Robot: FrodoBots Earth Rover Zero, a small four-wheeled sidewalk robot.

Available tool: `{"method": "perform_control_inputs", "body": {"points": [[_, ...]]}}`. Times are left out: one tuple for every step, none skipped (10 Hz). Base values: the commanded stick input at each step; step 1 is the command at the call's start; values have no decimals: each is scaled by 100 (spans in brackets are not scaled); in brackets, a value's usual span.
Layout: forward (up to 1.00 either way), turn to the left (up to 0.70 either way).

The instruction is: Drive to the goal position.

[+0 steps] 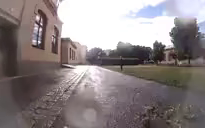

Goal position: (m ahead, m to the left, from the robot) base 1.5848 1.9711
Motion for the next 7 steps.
{"method": "perform_control_inputs", "body": {"points": [[85,0],[85,0],[85,0],[85,0],[85,0],[85,0],[85,0]]}}
